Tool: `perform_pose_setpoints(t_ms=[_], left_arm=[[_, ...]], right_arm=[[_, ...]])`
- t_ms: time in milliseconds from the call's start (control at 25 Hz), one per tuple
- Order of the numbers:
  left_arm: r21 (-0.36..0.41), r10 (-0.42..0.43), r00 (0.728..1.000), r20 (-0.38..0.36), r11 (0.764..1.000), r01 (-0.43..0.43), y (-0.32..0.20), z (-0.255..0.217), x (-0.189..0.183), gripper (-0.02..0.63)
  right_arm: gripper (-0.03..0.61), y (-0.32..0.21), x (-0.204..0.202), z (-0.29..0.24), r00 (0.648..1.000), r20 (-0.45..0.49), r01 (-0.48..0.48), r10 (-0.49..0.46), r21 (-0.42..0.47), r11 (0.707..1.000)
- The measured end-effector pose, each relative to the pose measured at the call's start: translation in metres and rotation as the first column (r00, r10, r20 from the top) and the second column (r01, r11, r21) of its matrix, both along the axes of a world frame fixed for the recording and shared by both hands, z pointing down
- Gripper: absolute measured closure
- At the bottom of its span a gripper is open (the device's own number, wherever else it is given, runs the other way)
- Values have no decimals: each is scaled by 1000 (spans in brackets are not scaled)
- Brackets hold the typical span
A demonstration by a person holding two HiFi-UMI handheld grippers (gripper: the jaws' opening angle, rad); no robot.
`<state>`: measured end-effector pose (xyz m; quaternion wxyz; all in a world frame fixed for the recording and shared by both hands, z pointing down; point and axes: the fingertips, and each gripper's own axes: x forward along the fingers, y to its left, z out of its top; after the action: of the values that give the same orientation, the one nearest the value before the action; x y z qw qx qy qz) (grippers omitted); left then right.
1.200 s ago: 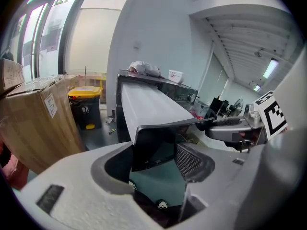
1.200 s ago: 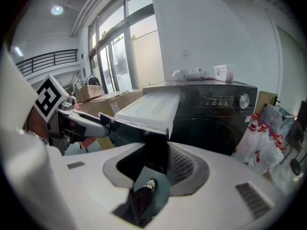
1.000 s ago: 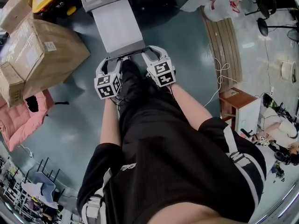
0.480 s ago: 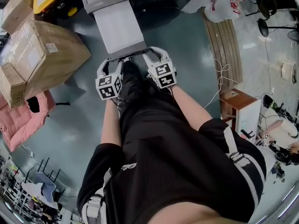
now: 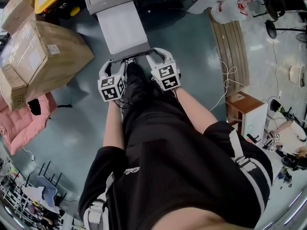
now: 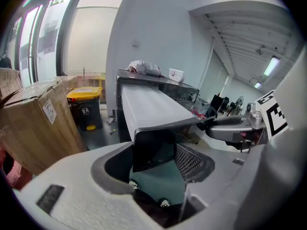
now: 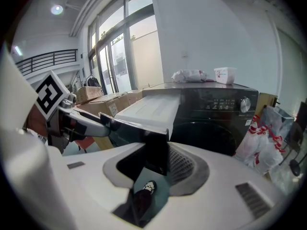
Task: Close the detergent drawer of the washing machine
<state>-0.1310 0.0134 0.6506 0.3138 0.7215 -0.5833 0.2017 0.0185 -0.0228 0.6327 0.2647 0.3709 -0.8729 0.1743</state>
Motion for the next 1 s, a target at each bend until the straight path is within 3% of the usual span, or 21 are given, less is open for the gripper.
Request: perform_pose_setpoints(t_ms=[1000], left_arm=[[-3, 18, 1000, 5, 1000, -18, -23, -4, -6, 345]], right_arm=[[436, -26, -8, -5, 1000, 2, -28, 28, 0, 1000]])
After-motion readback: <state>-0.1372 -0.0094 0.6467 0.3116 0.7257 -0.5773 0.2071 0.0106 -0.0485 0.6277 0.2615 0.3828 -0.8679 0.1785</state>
